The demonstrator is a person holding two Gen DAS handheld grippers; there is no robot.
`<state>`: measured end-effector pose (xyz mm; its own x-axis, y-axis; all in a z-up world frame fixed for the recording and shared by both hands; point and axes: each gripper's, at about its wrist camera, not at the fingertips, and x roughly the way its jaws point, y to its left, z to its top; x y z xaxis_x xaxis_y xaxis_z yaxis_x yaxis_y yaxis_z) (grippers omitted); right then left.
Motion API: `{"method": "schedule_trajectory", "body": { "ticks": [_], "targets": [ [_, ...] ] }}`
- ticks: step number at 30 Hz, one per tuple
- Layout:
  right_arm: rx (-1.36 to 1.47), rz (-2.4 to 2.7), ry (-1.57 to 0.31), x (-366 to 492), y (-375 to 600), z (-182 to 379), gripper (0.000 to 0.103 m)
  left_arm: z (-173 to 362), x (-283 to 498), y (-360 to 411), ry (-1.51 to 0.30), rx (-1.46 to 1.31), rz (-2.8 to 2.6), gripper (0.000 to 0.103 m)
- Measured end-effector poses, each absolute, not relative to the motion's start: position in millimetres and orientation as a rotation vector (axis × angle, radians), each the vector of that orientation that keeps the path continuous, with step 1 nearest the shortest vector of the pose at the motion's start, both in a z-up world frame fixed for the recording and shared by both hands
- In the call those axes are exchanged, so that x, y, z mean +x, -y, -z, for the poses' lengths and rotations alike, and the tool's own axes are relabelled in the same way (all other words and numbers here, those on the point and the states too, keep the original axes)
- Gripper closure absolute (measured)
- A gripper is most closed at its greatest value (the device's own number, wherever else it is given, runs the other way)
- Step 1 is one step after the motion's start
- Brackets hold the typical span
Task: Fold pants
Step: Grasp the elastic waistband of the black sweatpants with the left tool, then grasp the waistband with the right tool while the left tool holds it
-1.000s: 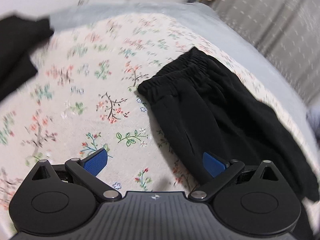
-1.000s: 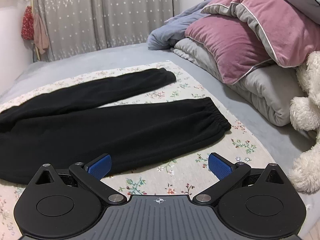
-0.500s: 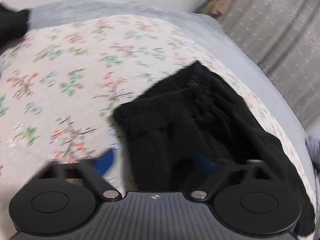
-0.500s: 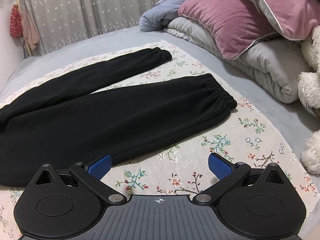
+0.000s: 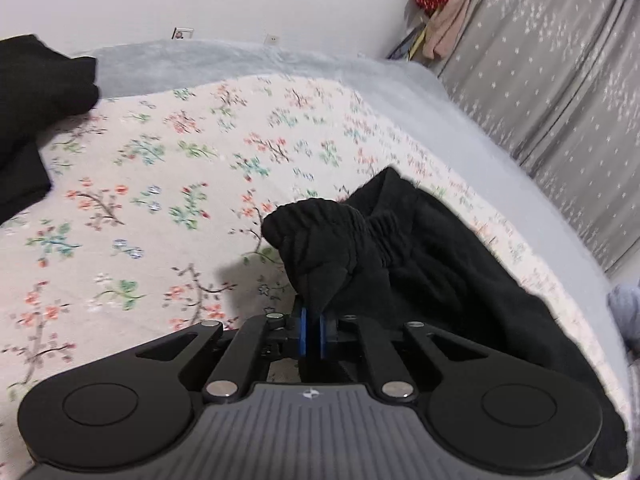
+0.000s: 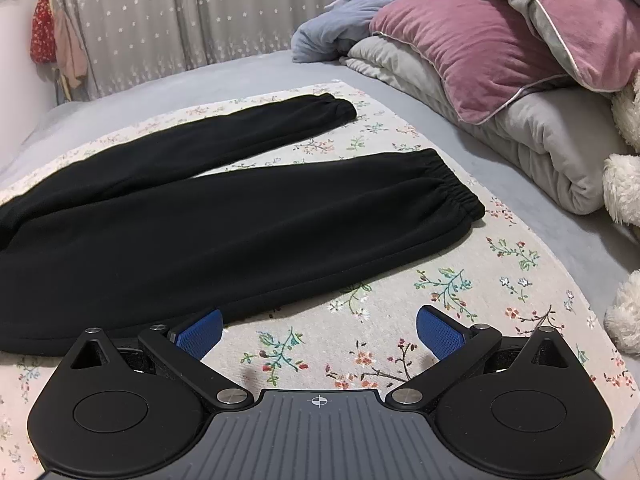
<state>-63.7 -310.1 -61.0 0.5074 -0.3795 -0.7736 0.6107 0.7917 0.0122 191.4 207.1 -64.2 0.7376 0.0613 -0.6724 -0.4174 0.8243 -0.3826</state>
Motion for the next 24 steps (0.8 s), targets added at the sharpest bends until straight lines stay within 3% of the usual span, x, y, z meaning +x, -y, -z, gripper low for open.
{"method": "schedule_trajectory", "body": {
  "ticks": [16,21,23,24],
  "targets": [
    [0.311,0.601,-0.823,-70.6,309.8,55.3,0.0,73.4,174.1,-228.3,-0.774,-0.557,-0.266,0.092],
    [0.311,0.604,-0.83,-68.7,310.9,56.5,0.0,78.7,177.0,-230.8,-0.853,-0.519,-0.271,0.078],
    [0.312,0.603,-0.828,-68.5,311.0,55.9,0.0,73.7,174.0,-238.5,-0.83,-0.537,-0.294,0.064],
    [0.313,0.603,-0.826,-68.6,310.2,55.5,0.0,69.2,171.2,-241.7,-0.807,-0.533,-0.315,0.063]
  ]
}}
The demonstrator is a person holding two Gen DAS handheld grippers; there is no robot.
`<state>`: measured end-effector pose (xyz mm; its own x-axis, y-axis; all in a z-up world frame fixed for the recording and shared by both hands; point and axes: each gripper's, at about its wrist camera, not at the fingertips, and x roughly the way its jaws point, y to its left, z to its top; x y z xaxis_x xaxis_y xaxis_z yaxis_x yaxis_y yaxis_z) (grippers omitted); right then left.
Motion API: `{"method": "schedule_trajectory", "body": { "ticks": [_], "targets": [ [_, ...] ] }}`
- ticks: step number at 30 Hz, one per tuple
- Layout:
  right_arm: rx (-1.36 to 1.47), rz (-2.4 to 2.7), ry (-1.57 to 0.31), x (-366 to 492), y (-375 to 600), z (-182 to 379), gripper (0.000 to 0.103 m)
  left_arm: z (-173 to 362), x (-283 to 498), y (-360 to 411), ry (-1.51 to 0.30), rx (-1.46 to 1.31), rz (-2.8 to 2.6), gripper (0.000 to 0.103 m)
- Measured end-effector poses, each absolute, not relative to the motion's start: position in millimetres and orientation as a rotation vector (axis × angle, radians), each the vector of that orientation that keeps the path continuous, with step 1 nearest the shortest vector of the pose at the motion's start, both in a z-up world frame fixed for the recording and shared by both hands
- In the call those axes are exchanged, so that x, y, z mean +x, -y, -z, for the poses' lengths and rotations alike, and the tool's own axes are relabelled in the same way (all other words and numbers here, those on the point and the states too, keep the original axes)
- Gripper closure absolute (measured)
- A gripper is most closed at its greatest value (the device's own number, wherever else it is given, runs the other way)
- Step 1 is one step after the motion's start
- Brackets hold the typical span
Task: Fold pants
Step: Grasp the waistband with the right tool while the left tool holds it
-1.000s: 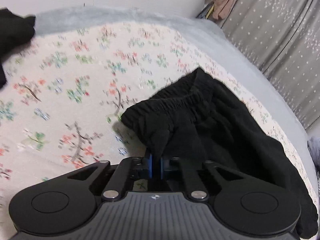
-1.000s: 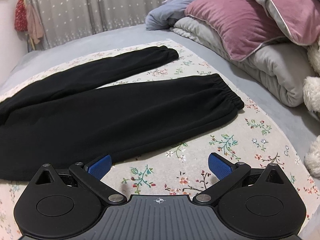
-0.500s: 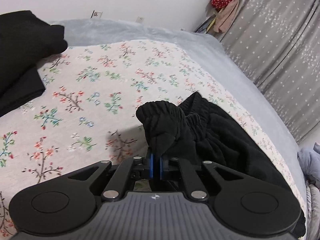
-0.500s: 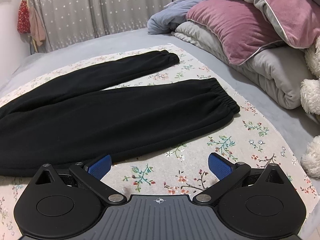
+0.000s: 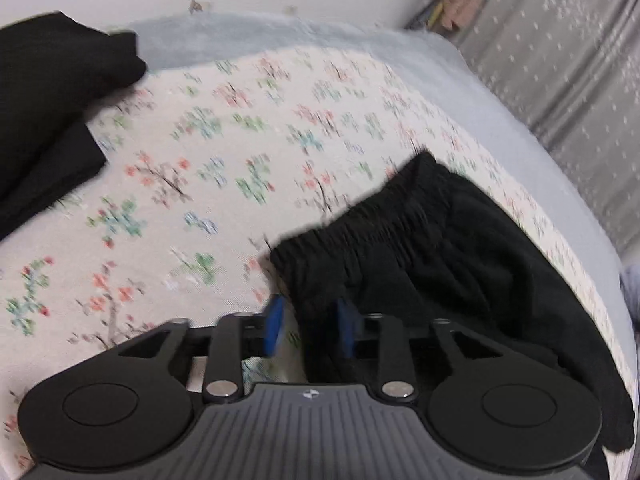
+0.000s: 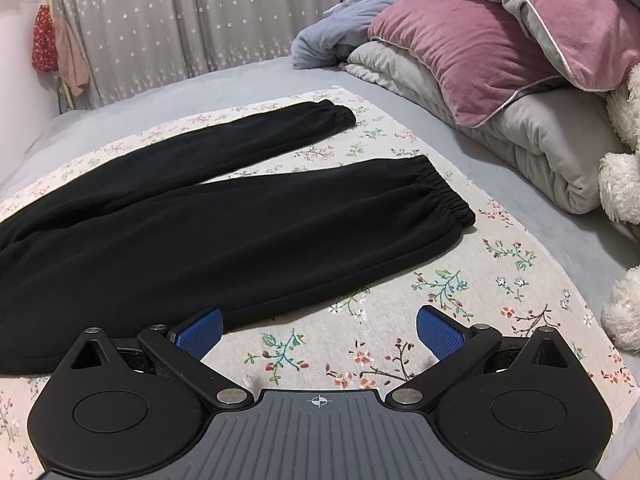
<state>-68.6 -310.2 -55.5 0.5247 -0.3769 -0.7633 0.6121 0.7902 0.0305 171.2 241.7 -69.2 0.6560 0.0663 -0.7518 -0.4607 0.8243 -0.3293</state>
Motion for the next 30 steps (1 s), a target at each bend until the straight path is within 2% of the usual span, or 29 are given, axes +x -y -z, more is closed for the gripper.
{"method": "schedule_trajectory", "body": {
  "ticks": [4,11,15,23,24,26,27,30],
  "targets": [
    [0.328,0.603,-0.815,-68.8,313.4,53.1,0.0,54.7,166.5,-246.4,-0.745,-0.464,-0.399,0.048],
    [0.447,0.635,-0.795,-72.1,339.2,50.5,0.0,60.3,177.6,-235.4,-0.776,-0.439,-0.357,0.035],
    [0.469,0.687,-0.812,-70.0,367.0,50.5,0.0,69.5,183.7,-236.7,-0.828,-0.477,-0.372,0.035],
    [0.845,0.793,-0.782,-71.8,465.7,91.2,0.002,89.5,192.4,-223.4,-0.925,-0.471,-0.359,0.035],
    [0.862,0.803,-0.738,-74.4,469.2,91.7,0.006,91.4,194.4,-221.0,-0.932,-0.463,-0.36,0.035],
    [0.823,0.818,-0.709,-72.3,471.0,90.0,0.043,91.8,197.9,-216.1,-0.929,-0.43,-0.372,0.035],
    [0.806,0.833,-0.726,-69.8,473.2,91.8,0.091,91.6,198.9,-215.2,-0.927,-0.418,-0.376,0.035],
    [0.881,0.831,-0.694,-79.8,478.0,93.0,0.094,92.0,198.4,-213.7,-0.924,-0.395,-0.379,0.038]
  ]
}}
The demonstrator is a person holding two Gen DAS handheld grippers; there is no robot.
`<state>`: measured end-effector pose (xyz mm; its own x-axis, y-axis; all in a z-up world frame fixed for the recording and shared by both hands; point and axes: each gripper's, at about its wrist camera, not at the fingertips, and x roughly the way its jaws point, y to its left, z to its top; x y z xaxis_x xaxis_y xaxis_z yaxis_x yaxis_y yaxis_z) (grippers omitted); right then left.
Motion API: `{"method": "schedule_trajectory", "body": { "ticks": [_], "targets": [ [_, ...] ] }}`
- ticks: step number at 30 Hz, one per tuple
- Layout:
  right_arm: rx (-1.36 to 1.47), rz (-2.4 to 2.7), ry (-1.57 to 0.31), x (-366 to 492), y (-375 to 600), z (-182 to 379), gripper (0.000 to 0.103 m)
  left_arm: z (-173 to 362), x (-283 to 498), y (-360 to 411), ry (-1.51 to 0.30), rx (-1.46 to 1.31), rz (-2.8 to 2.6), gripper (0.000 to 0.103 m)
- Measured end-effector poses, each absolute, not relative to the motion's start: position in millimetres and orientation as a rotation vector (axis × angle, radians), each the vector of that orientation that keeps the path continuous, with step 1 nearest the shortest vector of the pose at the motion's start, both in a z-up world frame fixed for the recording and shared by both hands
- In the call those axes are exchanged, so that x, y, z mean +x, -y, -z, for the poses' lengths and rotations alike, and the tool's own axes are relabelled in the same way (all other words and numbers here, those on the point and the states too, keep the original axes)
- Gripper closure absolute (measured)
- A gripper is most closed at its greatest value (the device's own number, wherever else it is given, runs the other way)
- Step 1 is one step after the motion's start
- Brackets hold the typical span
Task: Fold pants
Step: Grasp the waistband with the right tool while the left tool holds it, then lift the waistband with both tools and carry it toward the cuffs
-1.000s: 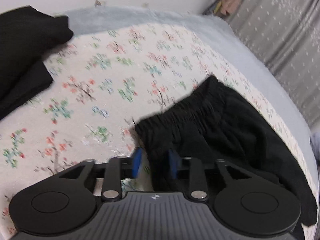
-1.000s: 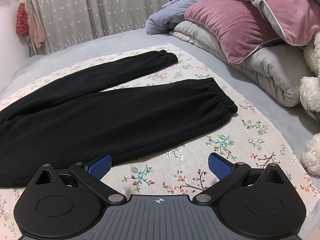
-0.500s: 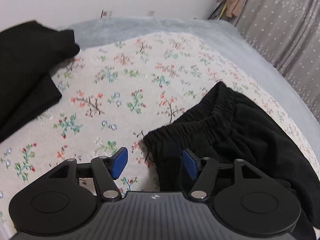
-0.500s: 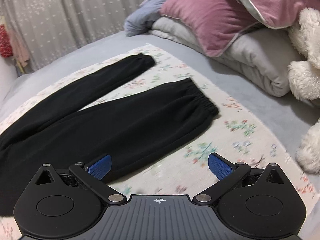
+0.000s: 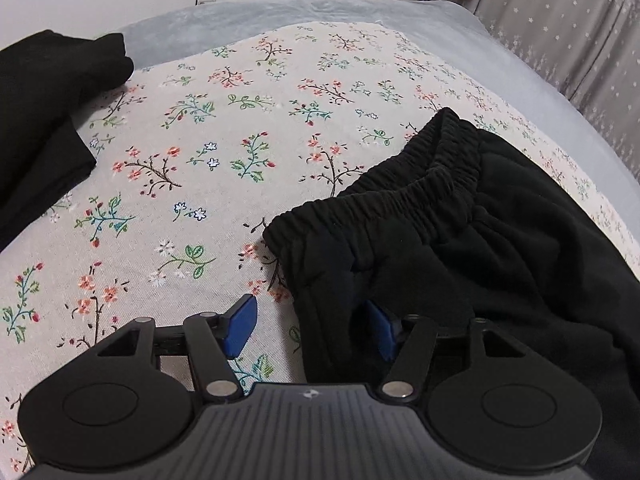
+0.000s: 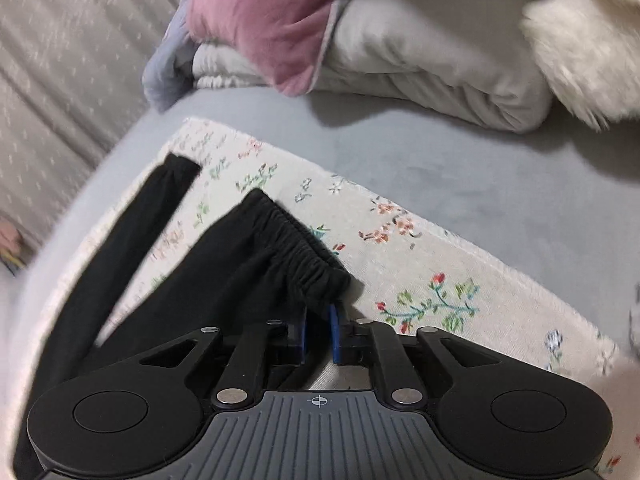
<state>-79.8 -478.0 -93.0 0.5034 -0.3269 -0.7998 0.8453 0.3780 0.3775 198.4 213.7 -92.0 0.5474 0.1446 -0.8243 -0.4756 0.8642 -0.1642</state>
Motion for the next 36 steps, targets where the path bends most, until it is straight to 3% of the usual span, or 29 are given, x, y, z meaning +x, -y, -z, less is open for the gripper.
{"method": "schedule_trajectory", "body": {
  "ticks": [5,10,12,14,16,18,23,30,36],
  "targets": [
    [0.787,0.837,-0.571,-103.7,452.4,51.4,0.095,91.8,194.0,-218.2,-0.921,-0.383,-0.383,0.042],
    [0.706,0.893,-0.754,-81.4,458.8,70.7,0.091,88.1,194.2,-220.3,-0.927,-0.413,-0.394,0.04],
    [0.759,0.907,-0.725,-86.0,462.9,71.4,0.086,81.0,192.9,-225.0,-0.907,-0.45,-0.406,0.04],
    [0.744,0.92,-0.674,-89.3,460.1,62.2,0.076,73.2,194.0,-226.4,-0.885,-0.445,-0.421,0.035],
    [0.658,0.959,-0.643,-87.8,452.4,51.8,0.038,65.6,197.2,-224.4,-0.859,-0.432,-0.423,0.034],
    [0.597,0.962,-0.635,-79.6,447.5,48.8,0.027,55.8,200.6,-223.5,-0.826,-0.401,-0.459,0.032],
    [0.553,0.908,-0.645,-59.8,449.4,50.8,0.027,31.6,217.5,-234.0,-0.718,-0.412,-0.534,0.023],
    [0.455,0.784,-0.708,4.6,458.0,55.0,0.024,42.2,324.6,-183.9,-0.811,-0.211,-0.229,0.008],
    [0.399,0.649,-0.759,96.5,490.6,63.5,0.017,82.2,413.5,-156.0,-0.931,-0.032,-0.109,0.007]
  ]
}}
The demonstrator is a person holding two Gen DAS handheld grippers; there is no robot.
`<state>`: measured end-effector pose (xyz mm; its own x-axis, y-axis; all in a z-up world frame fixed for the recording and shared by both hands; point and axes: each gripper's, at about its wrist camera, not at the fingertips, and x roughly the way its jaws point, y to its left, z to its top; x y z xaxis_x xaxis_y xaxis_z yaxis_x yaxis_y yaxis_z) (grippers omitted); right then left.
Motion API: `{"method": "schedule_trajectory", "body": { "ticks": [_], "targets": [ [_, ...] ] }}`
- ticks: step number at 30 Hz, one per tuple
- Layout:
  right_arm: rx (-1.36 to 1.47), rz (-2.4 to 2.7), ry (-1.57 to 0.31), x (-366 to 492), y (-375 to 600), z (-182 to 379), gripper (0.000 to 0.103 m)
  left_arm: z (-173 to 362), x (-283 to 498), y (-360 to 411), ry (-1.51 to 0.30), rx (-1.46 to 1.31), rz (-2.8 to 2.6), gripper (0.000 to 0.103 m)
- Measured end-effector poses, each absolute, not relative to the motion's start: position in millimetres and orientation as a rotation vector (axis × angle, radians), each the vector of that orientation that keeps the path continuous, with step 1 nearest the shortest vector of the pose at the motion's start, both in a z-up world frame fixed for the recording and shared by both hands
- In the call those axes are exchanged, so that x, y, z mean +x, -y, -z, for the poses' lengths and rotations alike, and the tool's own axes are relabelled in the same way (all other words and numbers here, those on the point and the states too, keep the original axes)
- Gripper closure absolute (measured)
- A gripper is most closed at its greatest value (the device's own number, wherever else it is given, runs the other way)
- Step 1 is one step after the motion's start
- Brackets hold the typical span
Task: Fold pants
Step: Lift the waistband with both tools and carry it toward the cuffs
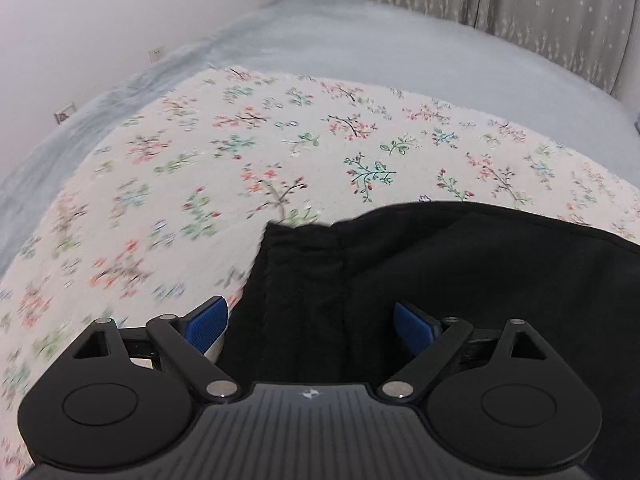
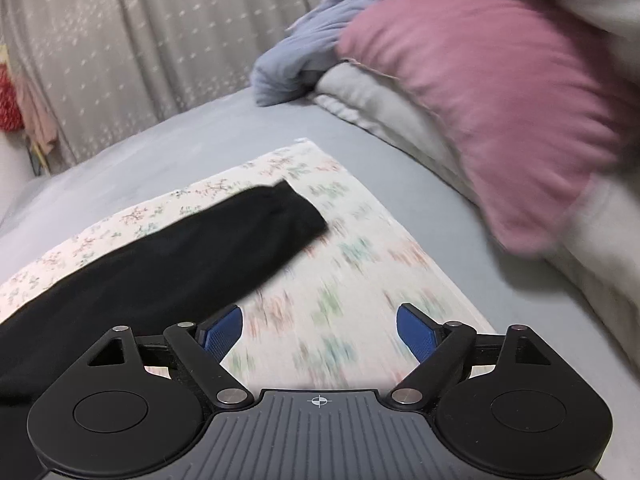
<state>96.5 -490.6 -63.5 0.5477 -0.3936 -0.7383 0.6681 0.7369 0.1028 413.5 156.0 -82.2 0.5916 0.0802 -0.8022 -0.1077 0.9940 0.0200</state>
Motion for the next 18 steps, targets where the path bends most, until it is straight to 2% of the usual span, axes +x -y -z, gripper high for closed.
{"method": "schedule_trajectory", "body": {
  "ticks": [3,6,12,14,15,16,17,18],
  "targets": [
    [0.365,0.624,-0.782,148.1,514.9,71.4,0.017,88.5,434.7,-151.8,-0.928,-0.06,-0.07,0.007],
    [0.404,0.587,-0.815,195.8,544.4,86.0,0.017,97.2,450.6,-136.6,-0.938,0.085,-0.064,0.008],
    [0.463,0.572,-0.847,253.9,591.1,108.2,0.02,109.0,462.9,-136.8,-0.919,0.112,-0.057,0.007],
    [0.492,0.557,-0.903,269.8,598.2,125.0,0.028,112.1,462.1,-137.1,-0.905,0.103,-0.079,0.01],
    [0.525,0.548,-0.919,275.7,601.5,134.5,0.042,112.4,462.3,-134.6,-0.895,0.109,-0.092,0.015],
    [0.533,0.56,-0.912,278.6,602.5,138.9,0.056,108.3,459.4,-131.9,-0.883,0.117,-0.1,0.028],
    [0.516,0.579,-0.897,281.4,602.4,140.9,0.063,107.0,459.4,-128.3,-0.872,0.128,-0.107,0.041],
    [0.507,0.581,-0.892,284.0,602.6,142.8,0.07,105.3,459.2,-125.0,-0.869,0.137,-0.11,0.044]
  ]
}}
